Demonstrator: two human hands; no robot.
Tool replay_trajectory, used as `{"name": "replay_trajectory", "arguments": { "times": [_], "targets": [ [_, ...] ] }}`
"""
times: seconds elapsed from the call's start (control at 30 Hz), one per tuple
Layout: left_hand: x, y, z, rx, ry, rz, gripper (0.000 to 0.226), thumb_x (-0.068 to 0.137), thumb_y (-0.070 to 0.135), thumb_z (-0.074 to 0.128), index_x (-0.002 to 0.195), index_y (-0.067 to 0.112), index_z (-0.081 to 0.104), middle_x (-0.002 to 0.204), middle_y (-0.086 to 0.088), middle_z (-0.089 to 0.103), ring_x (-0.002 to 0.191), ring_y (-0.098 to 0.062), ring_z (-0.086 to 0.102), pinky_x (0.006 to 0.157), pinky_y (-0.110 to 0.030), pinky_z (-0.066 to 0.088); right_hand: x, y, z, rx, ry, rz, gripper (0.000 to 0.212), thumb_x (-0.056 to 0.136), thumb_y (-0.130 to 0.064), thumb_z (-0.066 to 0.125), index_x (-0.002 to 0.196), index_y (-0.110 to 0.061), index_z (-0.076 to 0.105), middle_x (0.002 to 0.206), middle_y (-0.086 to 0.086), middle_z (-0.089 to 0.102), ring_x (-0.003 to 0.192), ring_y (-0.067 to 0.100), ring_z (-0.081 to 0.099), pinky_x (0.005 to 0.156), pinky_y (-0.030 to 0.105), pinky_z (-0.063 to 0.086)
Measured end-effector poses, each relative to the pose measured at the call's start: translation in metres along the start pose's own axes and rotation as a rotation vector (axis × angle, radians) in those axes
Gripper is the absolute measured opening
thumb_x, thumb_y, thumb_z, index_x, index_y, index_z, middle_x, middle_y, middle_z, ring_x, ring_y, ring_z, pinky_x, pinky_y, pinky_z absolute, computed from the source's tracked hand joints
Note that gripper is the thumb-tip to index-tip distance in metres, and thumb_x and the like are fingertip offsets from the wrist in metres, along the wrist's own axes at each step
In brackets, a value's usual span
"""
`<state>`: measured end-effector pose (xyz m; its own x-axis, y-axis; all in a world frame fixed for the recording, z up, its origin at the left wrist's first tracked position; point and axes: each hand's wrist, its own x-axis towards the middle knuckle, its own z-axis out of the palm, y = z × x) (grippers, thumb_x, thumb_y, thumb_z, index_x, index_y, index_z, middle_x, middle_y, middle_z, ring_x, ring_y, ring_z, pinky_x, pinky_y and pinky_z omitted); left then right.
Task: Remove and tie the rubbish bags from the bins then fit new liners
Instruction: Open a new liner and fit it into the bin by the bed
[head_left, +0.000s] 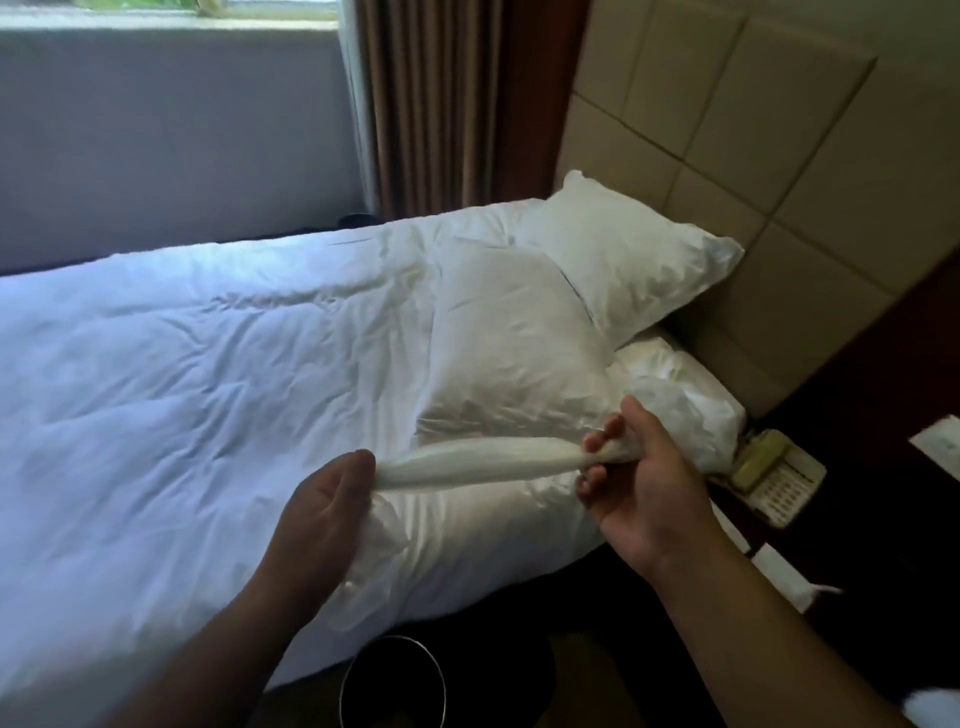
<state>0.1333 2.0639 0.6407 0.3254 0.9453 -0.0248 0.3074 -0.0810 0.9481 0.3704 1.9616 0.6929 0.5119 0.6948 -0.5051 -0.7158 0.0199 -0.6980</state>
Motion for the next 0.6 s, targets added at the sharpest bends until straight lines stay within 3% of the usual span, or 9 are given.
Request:
{"name": "replay_trajectory", "arguments": {
  "times": [0.13, 0.23, 0.3, 0.43, 0.5, 0.6],
  "targets": [
    [-0.003, -0.021, -0.002, 0.013, -0.004, -0.003, 0.051, 0.103, 0.025, 0.044, 0.053, 0.031, 0.05, 0.051, 0.012, 0.046, 0.048, -0.002, 0.042, 0.046, -0.014, 0.034, -0.004, 0.013, 0.003, -0.135, 0.017, -0.059, 0.022, 0.095, -0.03, 0.062, 0.078, -0.017, 0.062, 0.067, 0.001, 0.063, 0.053, 0.01, 0.054, 0.043, 0.02, 0.042],
    [-0.01, -0.032, 0.006, 0.025, -0.031, -0.038, 0.05, 0.103, 0.034, 0.044, 0.056, 0.041, 0.056, 0.053, 0.017, 0.052, 0.051, 0.001, 0.047, 0.057, -0.024, 0.038, -0.005, 0.017, -0.005, -0.215, 0.033, -0.047, 0.013, 0.09, -0.028, 0.065, 0.086, -0.016, 0.066, 0.074, 0.002, 0.068, 0.054, 0.01, 0.055, 0.047, 0.02, 0.044],
    [-0.015, -0.035, 0.008, -0.029, -0.042, -0.074, 0.042, 0.094, 0.056, 0.047, 0.06, 0.035, 0.059, 0.053, 0.013, 0.051, 0.05, 0.0, 0.046, 0.056, -0.03, 0.038, -0.005, 0.016, -0.007, -0.222, 0.027, -0.024, 0.012, 0.085, -0.026, 0.069, 0.09, -0.016, 0.067, 0.076, 0.002, 0.07, 0.053, 0.009, 0.055, 0.047, 0.019, 0.044],
    [-0.01, -0.034, 0.014, -0.001, 0.007, -0.089, 0.067, 0.074, 0.074, 0.041, 0.074, 0.01, 0.061, 0.062, -0.004, 0.054, 0.057, -0.01, 0.05, 0.06, -0.037, 0.042, 0.011, 0.008, 0.0, -0.259, -0.022, 0.011, 0.008, 0.087, -0.02, 0.07, 0.085, -0.012, 0.068, 0.071, 0.002, 0.068, 0.052, 0.01, 0.05, 0.045, 0.02, 0.043],
    [-0.004, -0.032, 0.02, 0.007, 0.047, -0.087, 0.072, 0.073, 0.075, 0.042, 0.077, 0.007, 0.062, 0.062, -0.009, 0.055, 0.059, -0.012, 0.052, 0.059, -0.029, 0.043, 0.027, 0.001, 0.003, -0.288, -0.044, 0.033, 0.012, 0.091, -0.02, 0.068, 0.082, -0.011, 0.069, 0.072, 0.002, 0.067, 0.05, 0.011, 0.049, 0.045, 0.021, 0.043],
    [0.003, -0.027, 0.038, 0.027, 0.133, -0.091, 0.069, 0.073, 0.076, 0.043, 0.069, 0.009, 0.056, 0.057, 0.001, 0.048, 0.052, -0.006, 0.045, 0.051, -0.02, 0.036, 0.058, -0.015, 0.0, -0.309, -0.102, 0.071, 0.024, 0.096, -0.025, 0.063, 0.077, -0.012, 0.07, 0.076, 0.005, 0.068, 0.048, 0.012, 0.048, 0.044, 0.022, 0.043]
  ]
}}
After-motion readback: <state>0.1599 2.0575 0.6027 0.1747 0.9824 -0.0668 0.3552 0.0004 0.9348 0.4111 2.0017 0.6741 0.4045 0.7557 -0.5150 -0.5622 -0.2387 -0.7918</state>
